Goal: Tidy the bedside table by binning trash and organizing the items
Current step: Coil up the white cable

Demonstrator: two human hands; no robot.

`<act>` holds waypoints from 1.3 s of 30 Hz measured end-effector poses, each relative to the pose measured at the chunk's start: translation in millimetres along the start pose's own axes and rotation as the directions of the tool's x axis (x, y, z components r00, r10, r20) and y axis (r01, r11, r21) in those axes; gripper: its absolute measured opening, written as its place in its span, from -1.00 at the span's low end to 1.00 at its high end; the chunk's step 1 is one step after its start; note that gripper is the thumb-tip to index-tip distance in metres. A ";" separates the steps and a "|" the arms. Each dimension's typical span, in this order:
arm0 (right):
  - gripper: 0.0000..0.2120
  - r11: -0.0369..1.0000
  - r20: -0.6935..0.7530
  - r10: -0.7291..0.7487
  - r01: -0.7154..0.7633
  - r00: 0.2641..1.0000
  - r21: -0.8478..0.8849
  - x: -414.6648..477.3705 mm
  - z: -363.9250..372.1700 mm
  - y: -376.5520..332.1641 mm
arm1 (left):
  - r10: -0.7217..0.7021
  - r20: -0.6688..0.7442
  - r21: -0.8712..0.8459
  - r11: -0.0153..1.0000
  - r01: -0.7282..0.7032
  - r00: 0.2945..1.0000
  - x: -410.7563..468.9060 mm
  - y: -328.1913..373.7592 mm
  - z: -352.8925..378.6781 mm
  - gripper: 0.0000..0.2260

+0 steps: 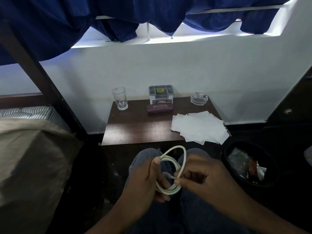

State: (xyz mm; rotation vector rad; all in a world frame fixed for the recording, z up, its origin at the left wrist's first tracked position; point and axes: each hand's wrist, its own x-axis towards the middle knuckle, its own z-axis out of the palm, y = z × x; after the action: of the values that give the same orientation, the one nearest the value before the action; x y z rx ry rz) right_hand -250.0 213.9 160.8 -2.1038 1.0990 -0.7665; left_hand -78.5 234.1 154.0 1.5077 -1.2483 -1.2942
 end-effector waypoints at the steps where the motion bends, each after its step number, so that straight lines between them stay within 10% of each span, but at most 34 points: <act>1: -0.76 0.999 0.014 -0.023 0.023 1.000 -0.045 -1.0 0.8 -0.1 | -0.016 0.009 -0.022 1.000 0.016 1.000 -0.1 0.9 -0.2 -0.64; 7: -0.89 0.967 -0.104 0.140 -0.113 0.985 0.230 2.9 -3.3 -1.9 | -0.136 0.007 -0.215 0.967 0.135 0.991 2.3 8.2 -4.0 -0.64; 14: -0.82 0.695 0.192 0.289 -0.344 0.938 0.632 -0.1 12.1 1.7 | -0.271 0.193 -0.451 0.829 0.331 0.943 -1.3 14.7 -0.7 -0.67; 22: -0.89 0.656 0.274 0.256 -0.374 0.927 0.655 1.6 5.1 -4.2 | -0.288 0.215 -0.494 0.792 0.358 0.933 -1.3 16.4 -2.8 -0.71; 31: -0.85 0.904 0.116 0.321 -0.340 0.940 0.260 7.0 -1.4 24.2 | -0.188 0.336 -0.553 0.753 0.355 0.923 -2.2 28.4 -13.1 -0.67; 39: -0.80 0.884 0.095 0.400 -0.411 0.912 0.223 15.8 -14.8 35.3 | -0.185 0.090 -0.648 0.735 0.199 0.979 10.4 28.7 -26.5 -0.66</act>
State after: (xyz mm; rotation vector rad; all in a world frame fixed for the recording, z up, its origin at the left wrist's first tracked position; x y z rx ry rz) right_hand -270.3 180.6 146.7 -1.6069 1.2964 -0.6058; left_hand -57.8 216.6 184.0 1.1125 -0.5350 -1.6628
